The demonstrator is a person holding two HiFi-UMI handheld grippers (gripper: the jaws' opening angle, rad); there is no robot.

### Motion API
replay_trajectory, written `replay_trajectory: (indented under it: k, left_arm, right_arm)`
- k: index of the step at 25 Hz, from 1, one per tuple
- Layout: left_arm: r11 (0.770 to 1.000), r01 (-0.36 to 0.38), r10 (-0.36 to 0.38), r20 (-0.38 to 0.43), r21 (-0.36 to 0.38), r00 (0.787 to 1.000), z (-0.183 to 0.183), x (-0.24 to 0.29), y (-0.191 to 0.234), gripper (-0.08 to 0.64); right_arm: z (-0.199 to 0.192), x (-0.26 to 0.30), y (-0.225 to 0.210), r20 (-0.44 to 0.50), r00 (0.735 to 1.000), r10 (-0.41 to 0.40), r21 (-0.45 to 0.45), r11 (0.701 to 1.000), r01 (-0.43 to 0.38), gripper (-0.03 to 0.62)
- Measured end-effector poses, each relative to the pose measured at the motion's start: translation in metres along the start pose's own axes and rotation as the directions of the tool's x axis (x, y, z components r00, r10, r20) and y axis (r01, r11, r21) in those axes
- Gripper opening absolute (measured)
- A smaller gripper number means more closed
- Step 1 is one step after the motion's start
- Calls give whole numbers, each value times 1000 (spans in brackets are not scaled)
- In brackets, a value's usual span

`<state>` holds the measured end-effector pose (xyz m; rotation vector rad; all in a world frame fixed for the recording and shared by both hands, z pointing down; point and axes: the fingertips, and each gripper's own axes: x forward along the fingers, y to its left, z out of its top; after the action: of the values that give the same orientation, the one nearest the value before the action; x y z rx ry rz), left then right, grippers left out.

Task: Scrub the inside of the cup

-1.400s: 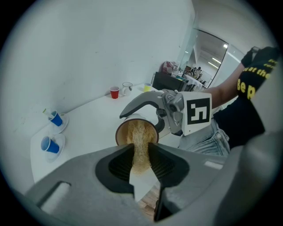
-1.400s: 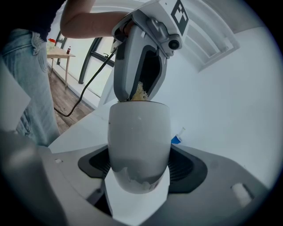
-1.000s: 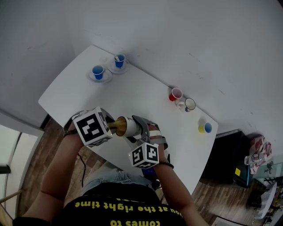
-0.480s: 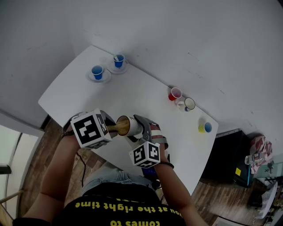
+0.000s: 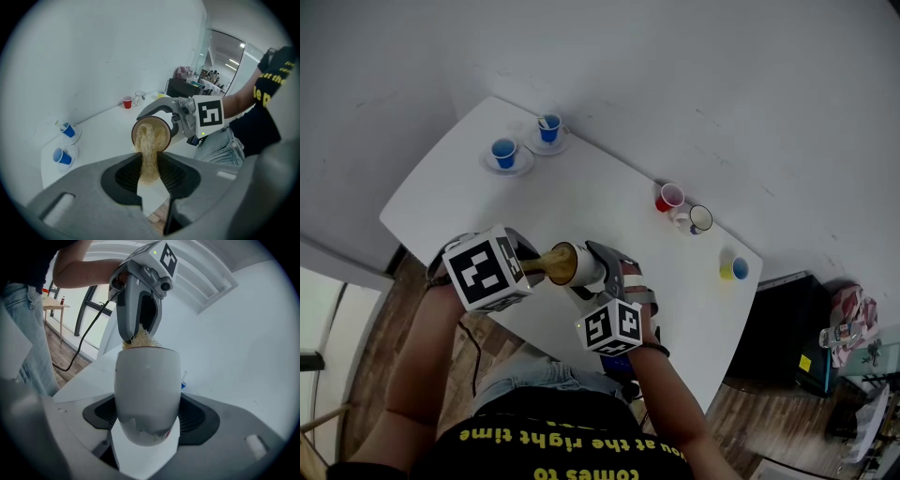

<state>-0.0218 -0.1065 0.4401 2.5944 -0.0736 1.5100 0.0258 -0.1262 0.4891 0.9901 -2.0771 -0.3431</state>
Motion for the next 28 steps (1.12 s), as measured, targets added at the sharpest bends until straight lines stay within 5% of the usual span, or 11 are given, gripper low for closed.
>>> replay_trajectory:
  k: [7,17,28]
  left_arm:
    - [999,47,-47,26,14,999,6,-2,-12,98]
    - [999,-39,39,24,22,999,10,-9,8,100]
    - [1000,-3,4,-8,29,1000,0,-6,-1,100]
  right_arm:
    - [-1,-1,-2,-3,1000,-4,0,1000,4,382]
    - [3,-1,0,6,1000,3,12,1000,-3,382]
    - [-3,-2,-9,-2,1000,-10,36,999,10,382]
